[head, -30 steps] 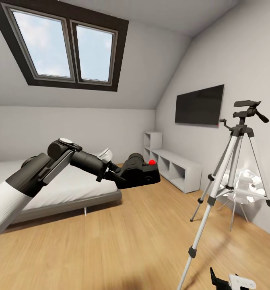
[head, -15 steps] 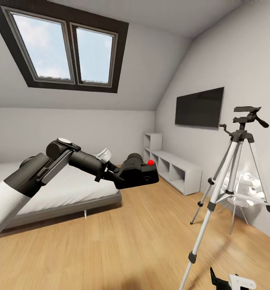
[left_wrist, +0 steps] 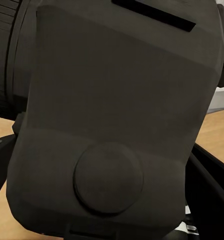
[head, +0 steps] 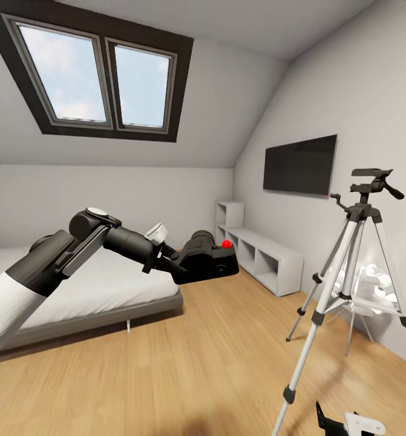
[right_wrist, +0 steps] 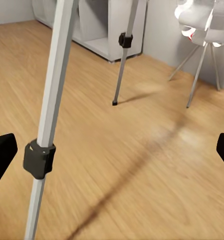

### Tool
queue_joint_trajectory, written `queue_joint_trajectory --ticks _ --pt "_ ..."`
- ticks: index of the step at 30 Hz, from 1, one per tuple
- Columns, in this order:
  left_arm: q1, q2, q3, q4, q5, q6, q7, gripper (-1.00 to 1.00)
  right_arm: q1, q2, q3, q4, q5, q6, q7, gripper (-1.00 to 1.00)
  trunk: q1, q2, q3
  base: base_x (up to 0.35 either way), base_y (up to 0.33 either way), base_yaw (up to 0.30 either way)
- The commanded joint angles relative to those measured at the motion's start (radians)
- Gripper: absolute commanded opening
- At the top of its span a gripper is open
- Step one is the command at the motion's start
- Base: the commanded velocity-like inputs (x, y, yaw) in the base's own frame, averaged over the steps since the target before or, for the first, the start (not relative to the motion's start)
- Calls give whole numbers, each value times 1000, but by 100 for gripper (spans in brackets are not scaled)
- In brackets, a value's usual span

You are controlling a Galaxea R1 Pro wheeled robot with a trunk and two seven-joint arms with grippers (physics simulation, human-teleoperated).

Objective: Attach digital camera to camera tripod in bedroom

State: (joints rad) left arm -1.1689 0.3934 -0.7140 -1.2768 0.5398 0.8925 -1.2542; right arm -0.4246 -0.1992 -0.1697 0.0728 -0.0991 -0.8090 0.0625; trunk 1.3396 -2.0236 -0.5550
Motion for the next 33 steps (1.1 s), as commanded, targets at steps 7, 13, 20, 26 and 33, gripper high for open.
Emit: queue_joint_trajectory --ticks 7,13,20,26,33 --pt "-1 1 -3 -1 6 8 0 -100 -2 0 1 4 -10 -6 7 100 -19 35 15 0 0 0" --pt "-1 0 -3 -3 6 7 -1 -100 -2 0 1 4 -10 -6 7 100 -27 49 21 0 0 0" --pt "-1 0 -3 -4 6 6 -1 -100 -2 0 1 4 -10 -6 7 100 -54 98 43 0 0 0" --pt "-1 -1 -3 -3 6 8 -1 -100 -2 0 1 4 -10 -6 7 100 -77 140 62 0 0 0" --pt "-1 0 -2 -2 6 9 -1 -100 -2 0 1 4 -10 -6 7 100 -104 189 83 0 0 0"
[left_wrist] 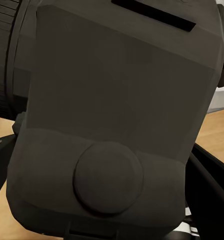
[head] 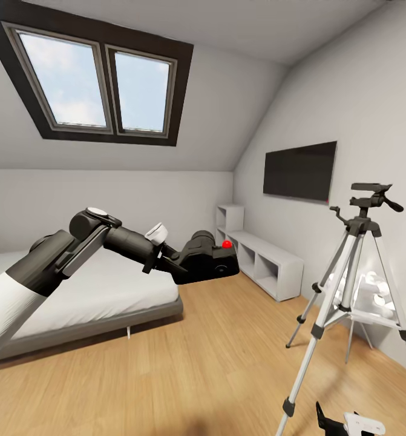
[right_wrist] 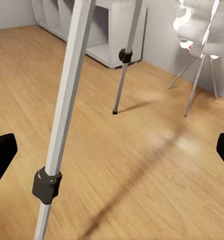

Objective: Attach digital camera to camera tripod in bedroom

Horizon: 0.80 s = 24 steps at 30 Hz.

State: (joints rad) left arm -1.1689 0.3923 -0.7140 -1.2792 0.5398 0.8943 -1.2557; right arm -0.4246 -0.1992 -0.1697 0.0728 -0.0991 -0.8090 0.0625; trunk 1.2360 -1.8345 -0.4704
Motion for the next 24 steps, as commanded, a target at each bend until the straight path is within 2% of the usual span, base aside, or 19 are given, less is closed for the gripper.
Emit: queue_joint_trajectory --ticks 1,24 --pt "-2 1 -2 0 6 8 1 -100 -2 0 1 4 -10 -6 7 100 -4 7 2 0 0 0" --pt "-2 1 -2 1 6 11 2 -100 -2 0 1 4 -10 -6 7 100 -92 168 74 0 0 0"
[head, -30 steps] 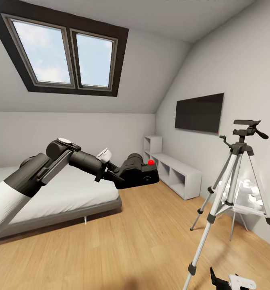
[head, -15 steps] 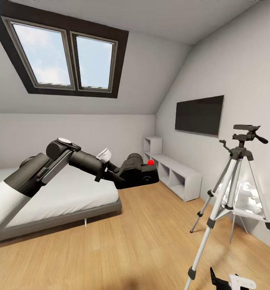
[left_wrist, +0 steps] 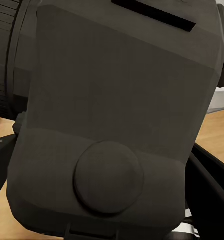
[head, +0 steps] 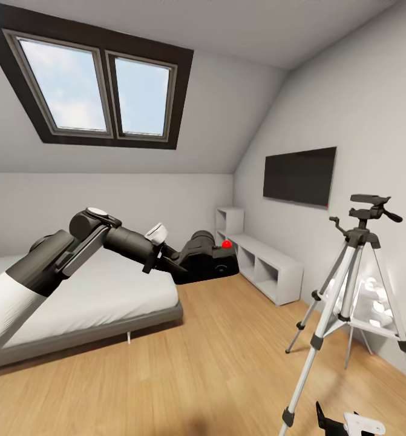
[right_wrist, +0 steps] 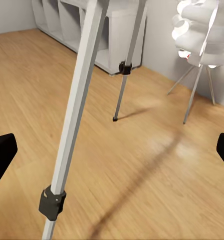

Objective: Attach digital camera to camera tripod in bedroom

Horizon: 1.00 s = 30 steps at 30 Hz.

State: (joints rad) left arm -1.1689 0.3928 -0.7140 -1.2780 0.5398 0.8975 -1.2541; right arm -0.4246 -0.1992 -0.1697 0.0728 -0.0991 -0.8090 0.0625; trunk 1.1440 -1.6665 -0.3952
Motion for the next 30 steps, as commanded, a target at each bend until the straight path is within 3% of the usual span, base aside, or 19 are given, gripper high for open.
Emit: queue_joint_trajectory --ticks 1,30 --pt "-2 1 -2 0 6 8 1 -100 -2 0 1 4 -10 -6 7 100 -4 6 2 0 0 0" --pt "-1 1 -2 0 6 7 2 -100 -2 0 1 4 -10 -5 7 100 -115 209 93 0 0 0"
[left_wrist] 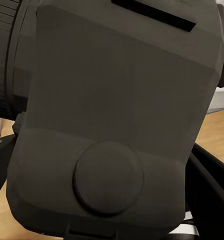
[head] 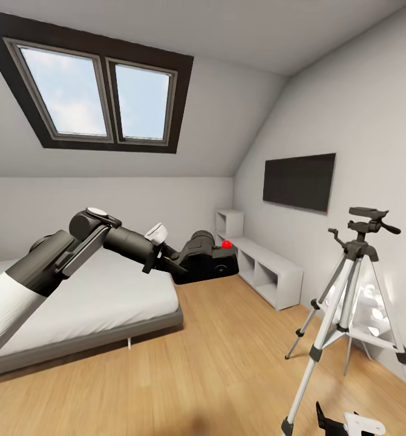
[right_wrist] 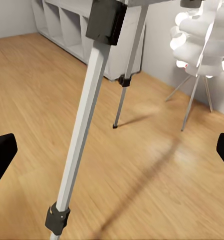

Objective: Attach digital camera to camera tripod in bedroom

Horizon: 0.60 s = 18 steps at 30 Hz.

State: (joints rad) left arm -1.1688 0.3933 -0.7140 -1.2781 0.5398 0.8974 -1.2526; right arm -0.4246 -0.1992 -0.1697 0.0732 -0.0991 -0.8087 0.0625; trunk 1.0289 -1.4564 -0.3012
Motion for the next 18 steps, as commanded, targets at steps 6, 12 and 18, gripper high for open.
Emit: queue_joint_trajectory --ticks 6,12,18 --pt "-2 1 -2 0 6 7 1 -100 -2 0 1 4 -10 -6 7 100 -23 41 18 0 0 0" --pt "-2 1 -2 0 6 7 1 -100 -2 0 1 4 -10 -6 7 100 -46 83 36 0 0 0" --pt "-1 1 -2 0 6 8 1 -100 -2 0 1 4 -10 -6 7 100 -69 125 55 0 0 0"
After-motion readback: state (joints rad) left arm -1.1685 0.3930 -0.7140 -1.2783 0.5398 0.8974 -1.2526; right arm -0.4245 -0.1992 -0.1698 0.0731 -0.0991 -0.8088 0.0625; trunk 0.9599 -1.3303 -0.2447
